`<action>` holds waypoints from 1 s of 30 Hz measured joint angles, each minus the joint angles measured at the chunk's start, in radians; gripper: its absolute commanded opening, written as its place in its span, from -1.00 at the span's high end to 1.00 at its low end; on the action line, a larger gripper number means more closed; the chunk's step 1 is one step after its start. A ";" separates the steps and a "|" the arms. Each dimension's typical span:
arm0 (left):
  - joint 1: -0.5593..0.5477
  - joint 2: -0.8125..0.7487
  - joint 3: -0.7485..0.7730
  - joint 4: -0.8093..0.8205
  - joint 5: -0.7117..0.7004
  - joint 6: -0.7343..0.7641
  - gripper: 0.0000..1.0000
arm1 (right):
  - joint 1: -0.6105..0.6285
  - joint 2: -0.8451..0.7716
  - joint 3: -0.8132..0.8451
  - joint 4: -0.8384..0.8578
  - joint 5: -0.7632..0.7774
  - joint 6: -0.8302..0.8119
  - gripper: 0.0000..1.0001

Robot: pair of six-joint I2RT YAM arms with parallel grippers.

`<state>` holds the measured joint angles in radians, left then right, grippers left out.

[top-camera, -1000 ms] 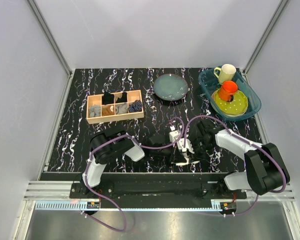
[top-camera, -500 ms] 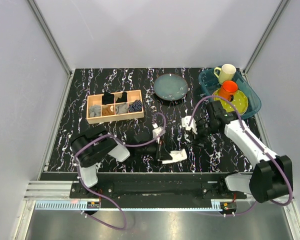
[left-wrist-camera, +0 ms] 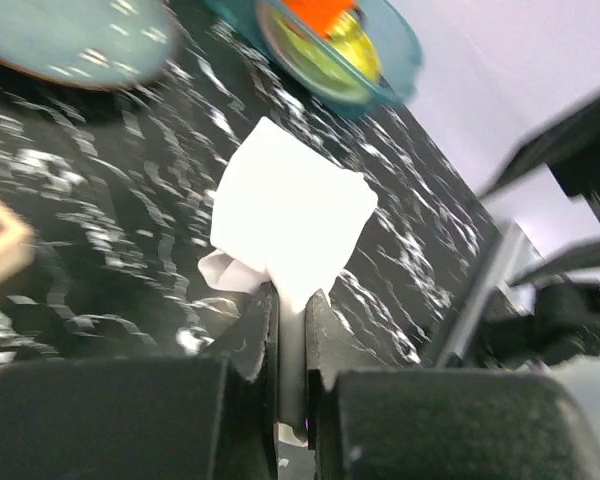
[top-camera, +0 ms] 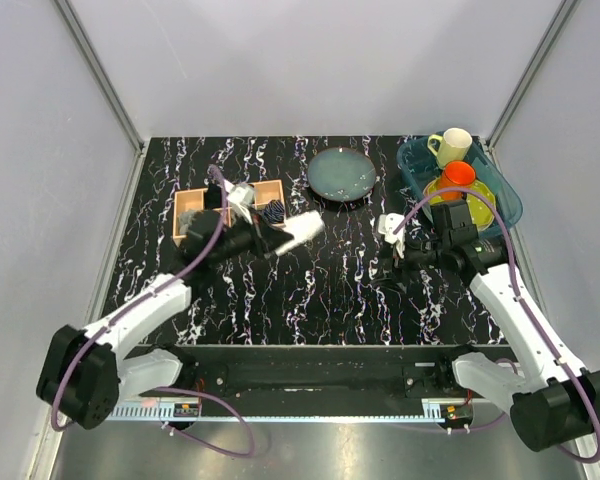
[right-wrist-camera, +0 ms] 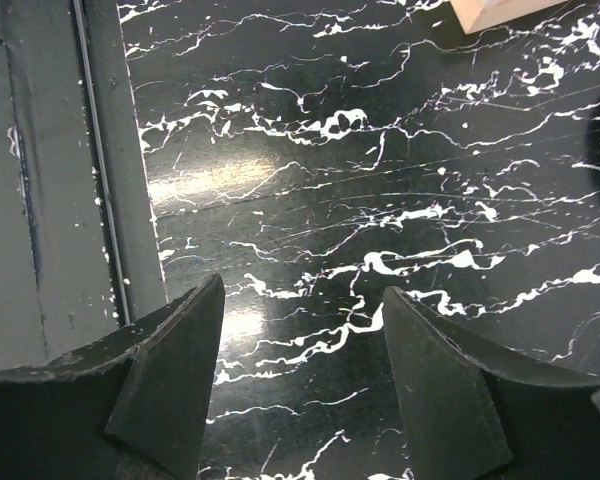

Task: Roll the underwear
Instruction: Place the underwear in the storage box.

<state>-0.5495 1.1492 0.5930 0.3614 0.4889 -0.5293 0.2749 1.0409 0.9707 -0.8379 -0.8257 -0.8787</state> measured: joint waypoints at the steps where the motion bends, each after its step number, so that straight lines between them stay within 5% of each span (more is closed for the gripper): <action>1: 0.047 -0.022 0.025 -0.042 0.003 0.020 1.00 | 0.000 -0.009 -0.008 0.008 -0.005 0.013 -0.45; 10: 0.546 -0.030 0.171 -0.407 0.055 0.218 1.00 | 0.000 0.010 -0.038 0.028 -0.007 0.064 -0.44; 15: 0.764 0.122 0.306 -0.504 0.079 0.309 1.00 | 0.000 0.010 -0.050 0.037 -0.006 0.069 -0.45; 30: 0.845 0.572 0.676 -0.703 0.077 0.456 1.00 | 0.000 0.023 -0.063 0.052 0.006 0.069 -0.44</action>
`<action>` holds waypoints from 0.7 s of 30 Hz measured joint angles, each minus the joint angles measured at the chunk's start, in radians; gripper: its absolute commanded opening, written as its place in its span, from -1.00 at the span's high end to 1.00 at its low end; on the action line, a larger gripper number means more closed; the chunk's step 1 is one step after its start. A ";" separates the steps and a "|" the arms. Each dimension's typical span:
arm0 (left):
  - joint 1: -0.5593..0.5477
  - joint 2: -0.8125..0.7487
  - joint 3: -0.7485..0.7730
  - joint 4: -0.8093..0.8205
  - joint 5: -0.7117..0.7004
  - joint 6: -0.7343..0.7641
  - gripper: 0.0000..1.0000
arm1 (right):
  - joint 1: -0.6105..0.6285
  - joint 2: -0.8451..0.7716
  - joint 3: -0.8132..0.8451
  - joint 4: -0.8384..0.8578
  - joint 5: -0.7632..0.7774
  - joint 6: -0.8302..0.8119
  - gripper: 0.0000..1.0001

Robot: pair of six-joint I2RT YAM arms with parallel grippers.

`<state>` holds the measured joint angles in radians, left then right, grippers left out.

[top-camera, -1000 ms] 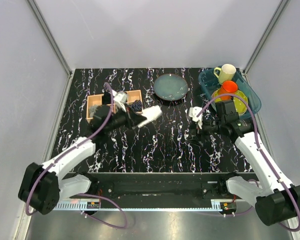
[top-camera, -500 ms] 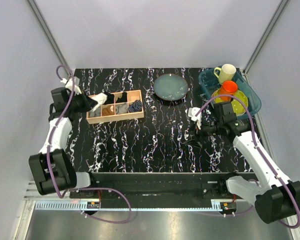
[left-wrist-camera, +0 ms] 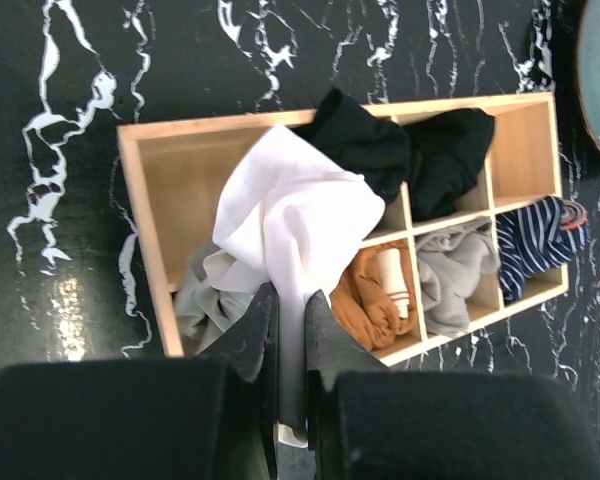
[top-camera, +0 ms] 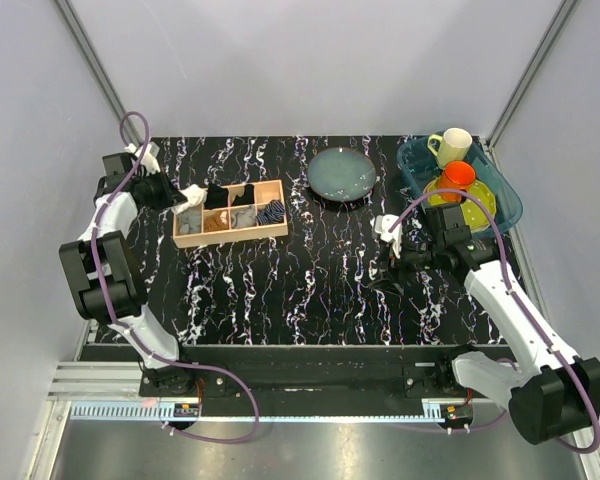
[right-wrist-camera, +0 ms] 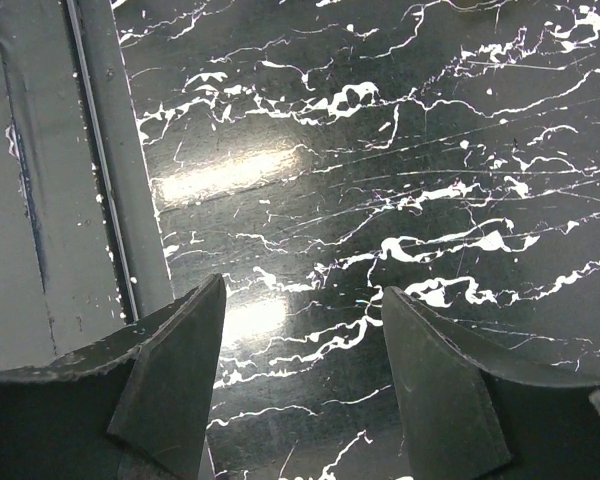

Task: Roll the underwear
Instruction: Place the underwear in the storage box.

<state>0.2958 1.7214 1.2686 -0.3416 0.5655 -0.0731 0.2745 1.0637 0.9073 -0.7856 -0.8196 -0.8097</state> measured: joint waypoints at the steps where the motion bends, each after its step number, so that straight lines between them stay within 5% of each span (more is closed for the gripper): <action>1: 0.003 0.013 0.013 -0.010 -0.005 0.004 1.00 | 0.000 0.002 -0.001 0.003 0.002 0.000 -0.43; 21: 0.028 0.159 0.187 -0.099 -0.031 0.047 1.00 | 0.000 0.018 -0.005 0.003 0.024 0.000 -0.43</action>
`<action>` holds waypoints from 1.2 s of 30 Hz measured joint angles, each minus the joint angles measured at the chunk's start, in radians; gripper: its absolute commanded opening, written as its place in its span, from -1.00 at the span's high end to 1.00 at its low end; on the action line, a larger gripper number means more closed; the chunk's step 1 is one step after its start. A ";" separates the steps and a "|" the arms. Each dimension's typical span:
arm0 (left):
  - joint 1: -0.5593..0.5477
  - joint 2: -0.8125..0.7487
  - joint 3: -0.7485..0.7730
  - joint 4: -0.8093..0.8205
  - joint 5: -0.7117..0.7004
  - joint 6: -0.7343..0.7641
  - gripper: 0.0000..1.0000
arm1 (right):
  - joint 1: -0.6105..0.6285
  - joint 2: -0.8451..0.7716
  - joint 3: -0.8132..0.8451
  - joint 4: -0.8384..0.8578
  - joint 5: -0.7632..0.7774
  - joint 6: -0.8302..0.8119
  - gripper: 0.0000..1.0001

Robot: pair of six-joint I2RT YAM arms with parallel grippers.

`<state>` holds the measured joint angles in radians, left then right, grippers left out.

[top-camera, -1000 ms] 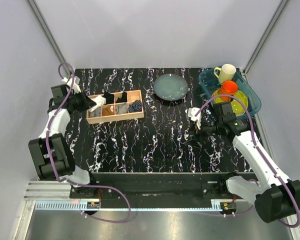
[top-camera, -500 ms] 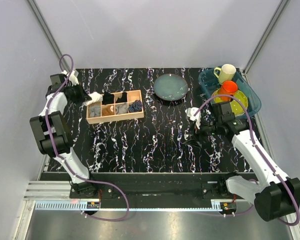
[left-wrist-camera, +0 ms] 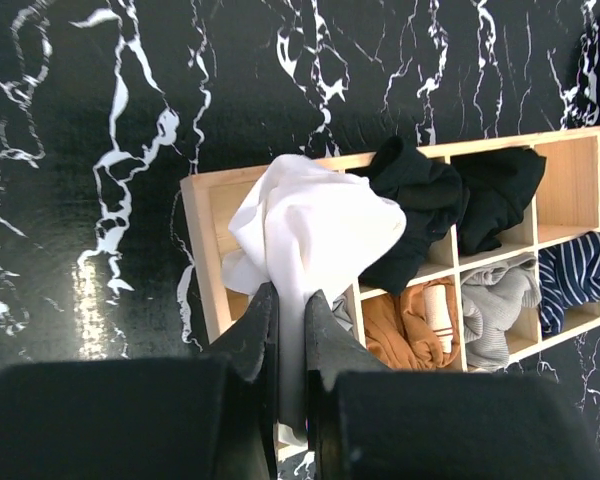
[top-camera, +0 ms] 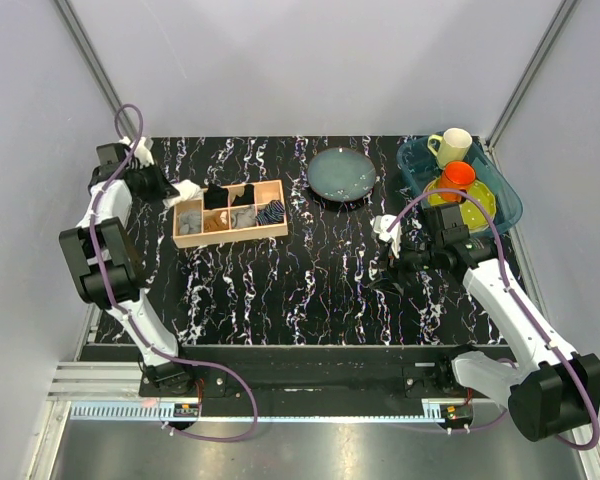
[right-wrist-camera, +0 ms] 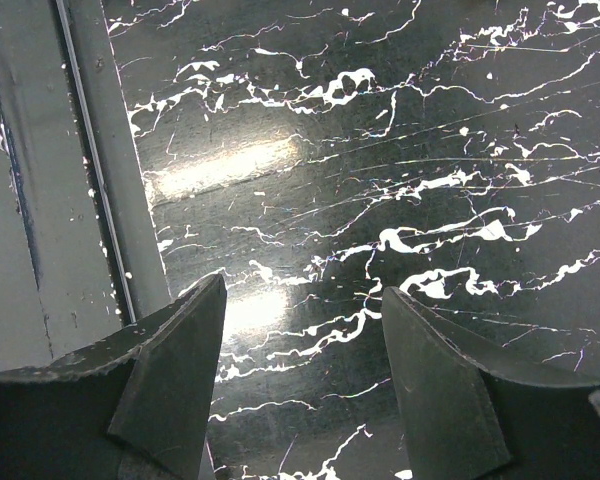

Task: Roll the underwear
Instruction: Place the underwear in the storage box.

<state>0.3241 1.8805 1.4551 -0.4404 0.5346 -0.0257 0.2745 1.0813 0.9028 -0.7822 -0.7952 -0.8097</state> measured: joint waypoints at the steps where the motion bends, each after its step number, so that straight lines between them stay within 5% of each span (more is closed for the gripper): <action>1: 0.005 -0.006 0.008 0.002 0.000 0.000 1.00 | 0.000 0.000 0.000 0.000 0.000 0.000 -0.43; 21: 0.024 -0.042 0.050 -0.042 0.061 -0.011 1.00 | 0.000 0.000 0.000 0.000 0.001 0.000 -0.44; 36: 0.023 0.126 0.078 -0.071 0.060 -0.003 1.00 | 0.000 0.006 0.000 0.000 0.001 0.000 -0.43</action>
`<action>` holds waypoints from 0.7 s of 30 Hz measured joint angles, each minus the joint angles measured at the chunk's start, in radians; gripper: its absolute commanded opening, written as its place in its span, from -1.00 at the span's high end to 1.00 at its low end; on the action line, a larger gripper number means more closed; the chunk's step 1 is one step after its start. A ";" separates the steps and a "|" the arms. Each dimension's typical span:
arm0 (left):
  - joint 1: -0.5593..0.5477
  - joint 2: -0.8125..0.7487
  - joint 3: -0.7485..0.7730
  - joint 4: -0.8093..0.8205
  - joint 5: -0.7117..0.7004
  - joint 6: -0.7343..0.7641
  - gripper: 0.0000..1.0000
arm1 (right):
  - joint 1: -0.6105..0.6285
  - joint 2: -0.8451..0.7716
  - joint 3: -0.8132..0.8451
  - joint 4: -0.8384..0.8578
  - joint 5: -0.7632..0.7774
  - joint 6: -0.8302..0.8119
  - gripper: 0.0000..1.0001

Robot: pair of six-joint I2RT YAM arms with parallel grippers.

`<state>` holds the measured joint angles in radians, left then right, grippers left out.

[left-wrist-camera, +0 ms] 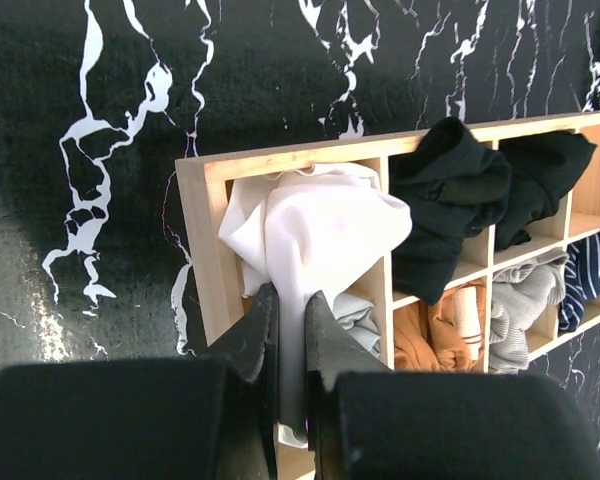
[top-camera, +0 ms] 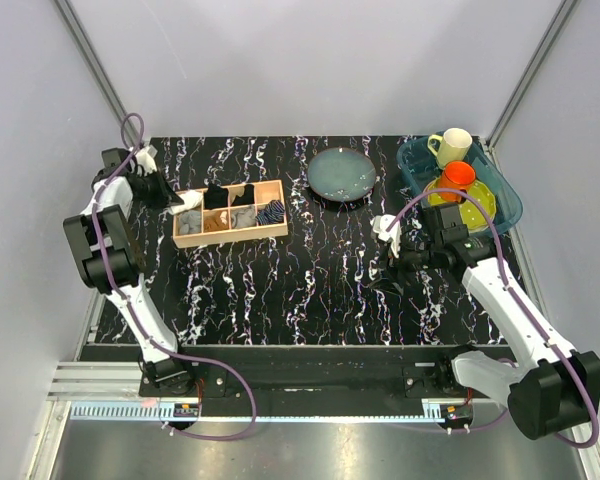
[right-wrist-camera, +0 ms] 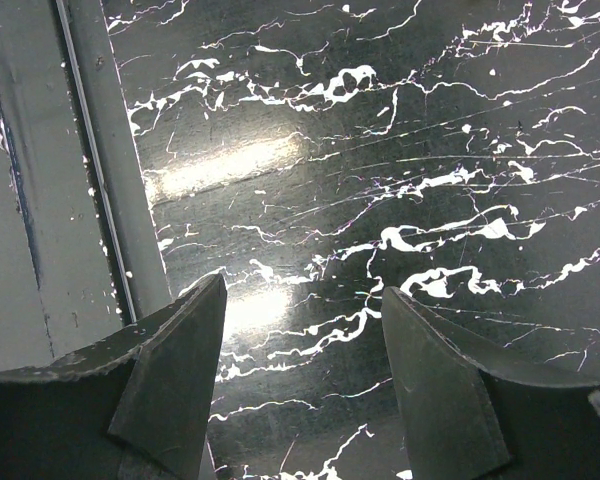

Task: Roll the underwear
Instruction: Place the underwear in the storage box.

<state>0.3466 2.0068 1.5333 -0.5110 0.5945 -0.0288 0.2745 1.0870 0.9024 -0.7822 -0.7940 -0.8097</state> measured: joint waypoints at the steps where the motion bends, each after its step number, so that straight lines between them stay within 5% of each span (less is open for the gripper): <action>1: -0.002 0.017 0.014 -0.011 0.000 0.003 1.00 | 0.000 0.003 0.000 0.000 0.000 0.000 -0.44; 21: -0.101 0.229 0.244 -0.111 -0.071 0.049 1.00 | 0.000 0.029 -0.003 0.000 0.026 0.000 -0.44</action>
<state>0.2455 2.2360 1.7775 -0.6224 0.5232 0.0204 0.2745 1.1156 0.8993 -0.7822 -0.7677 -0.8101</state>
